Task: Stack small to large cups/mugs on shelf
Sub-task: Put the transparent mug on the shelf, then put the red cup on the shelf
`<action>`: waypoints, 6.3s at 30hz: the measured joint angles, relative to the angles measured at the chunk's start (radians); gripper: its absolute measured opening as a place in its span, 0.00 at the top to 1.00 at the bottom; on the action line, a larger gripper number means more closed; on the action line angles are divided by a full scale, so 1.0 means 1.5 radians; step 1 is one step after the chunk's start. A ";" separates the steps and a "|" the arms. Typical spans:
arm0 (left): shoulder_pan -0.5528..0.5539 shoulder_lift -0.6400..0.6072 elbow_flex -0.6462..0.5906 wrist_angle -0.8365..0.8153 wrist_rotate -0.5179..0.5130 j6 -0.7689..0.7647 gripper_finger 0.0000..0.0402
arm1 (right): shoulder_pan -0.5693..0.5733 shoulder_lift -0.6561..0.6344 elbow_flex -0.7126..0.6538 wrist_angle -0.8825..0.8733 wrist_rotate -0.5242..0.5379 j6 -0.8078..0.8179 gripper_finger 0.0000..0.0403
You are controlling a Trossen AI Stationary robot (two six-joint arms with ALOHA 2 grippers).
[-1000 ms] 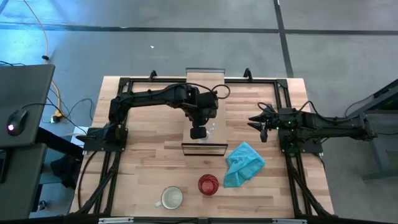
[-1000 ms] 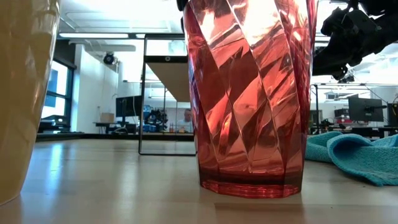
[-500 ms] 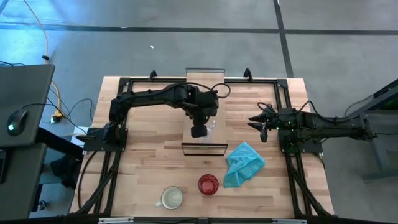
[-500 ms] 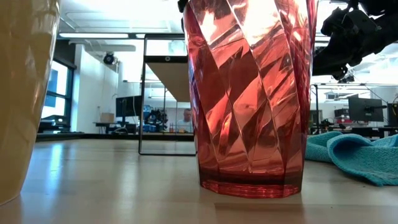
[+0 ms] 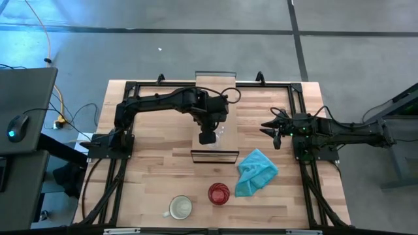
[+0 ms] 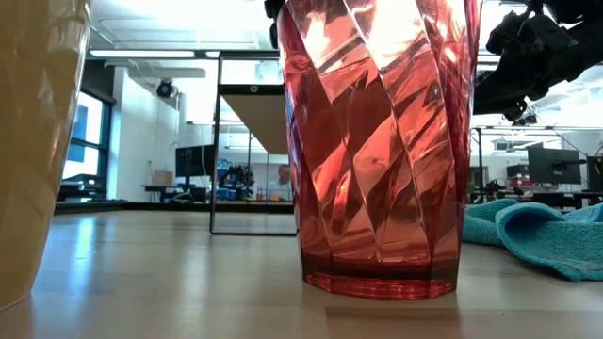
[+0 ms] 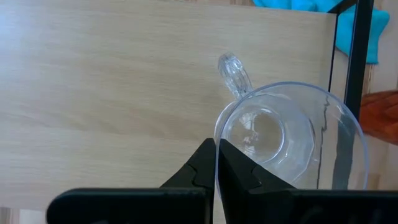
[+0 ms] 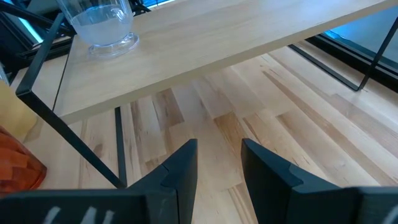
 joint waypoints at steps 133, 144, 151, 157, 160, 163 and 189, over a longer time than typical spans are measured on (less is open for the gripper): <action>-0.319 -0.592 -0.688 0.291 -0.226 -0.267 0.76 | 0.327 0.963 0.898 -0.430 -0.082 0.280 0.71; -0.319 -0.591 -0.688 0.286 -0.227 -0.264 0.76 | 0.336 0.984 0.898 -0.407 -0.109 0.292 0.71; -0.319 -0.591 -0.688 0.285 -0.227 -0.262 0.76 | 0.341 1.001 0.897 -0.400 -0.118 0.292 0.71; -0.319 -0.591 -0.688 0.285 -0.227 -0.262 0.76 | 0.340 1.022 0.897 -0.401 -0.118 0.292 0.71; -0.319 -0.591 -0.688 0.285 -0.226 -0.262 0.76 | 0.340 1.026 0.897 -0.403 -0.118 0.292 0.71; -0.319 -0.591 -0.688 0.285 -0.226 -0.262 0.76 | 0.340 1.026 0.897 -0.401 -0.107 0.290 0.71; -0.319 -0.591 -0.688 0.286 -0.224 -0.262 0.76 | 0.340 1.046 0.897 -0.399 -0.097 0.275 0.71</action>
